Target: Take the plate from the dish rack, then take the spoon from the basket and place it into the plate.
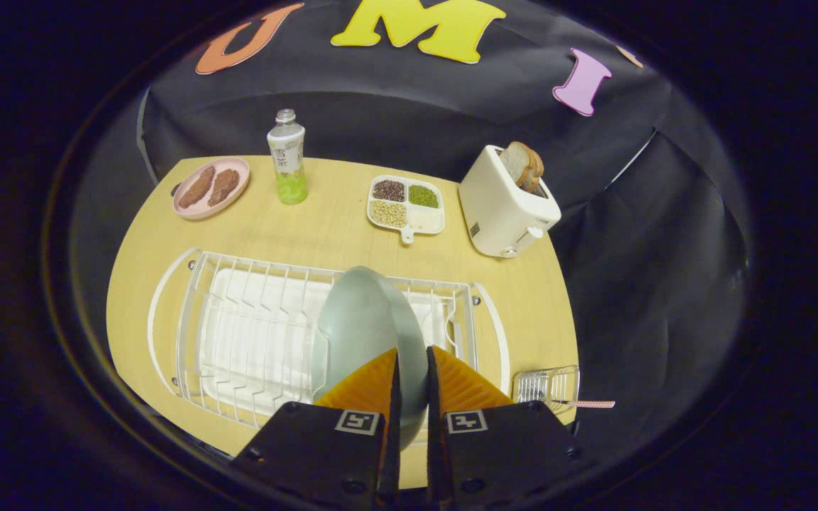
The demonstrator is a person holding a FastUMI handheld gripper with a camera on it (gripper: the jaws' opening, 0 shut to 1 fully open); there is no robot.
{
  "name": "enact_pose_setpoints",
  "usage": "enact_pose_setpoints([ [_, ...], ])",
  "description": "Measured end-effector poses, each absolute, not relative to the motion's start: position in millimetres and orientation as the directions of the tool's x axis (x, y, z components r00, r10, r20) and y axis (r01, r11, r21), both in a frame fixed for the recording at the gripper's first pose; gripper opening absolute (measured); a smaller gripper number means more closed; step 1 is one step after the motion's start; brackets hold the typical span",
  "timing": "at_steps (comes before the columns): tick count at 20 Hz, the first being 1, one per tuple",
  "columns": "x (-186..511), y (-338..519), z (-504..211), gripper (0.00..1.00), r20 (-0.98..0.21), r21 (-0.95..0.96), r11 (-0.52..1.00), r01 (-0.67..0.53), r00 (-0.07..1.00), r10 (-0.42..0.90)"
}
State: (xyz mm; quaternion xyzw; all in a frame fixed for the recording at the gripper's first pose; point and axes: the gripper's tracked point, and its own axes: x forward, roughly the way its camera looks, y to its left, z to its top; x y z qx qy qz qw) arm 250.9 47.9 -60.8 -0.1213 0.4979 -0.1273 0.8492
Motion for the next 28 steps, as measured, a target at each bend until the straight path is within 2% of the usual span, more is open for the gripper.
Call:
enact_pose_setpoints([
  [7,254,53,-45,0.17,-0.731,-0.386,0.897,0.215,0.521,-0.44],
  [14,251,52,-23,0.16,-0.575,-0.424,0.822,0.38,0.589,-0.568],
  [21,217,48,-1,0.17,-0.565,-0.31,0.883,0.353,0.678,-0.47],
  [28,146,41,11,0.16,-0.53,-0.138,0.959,0.248,0.799,-0.283],
])
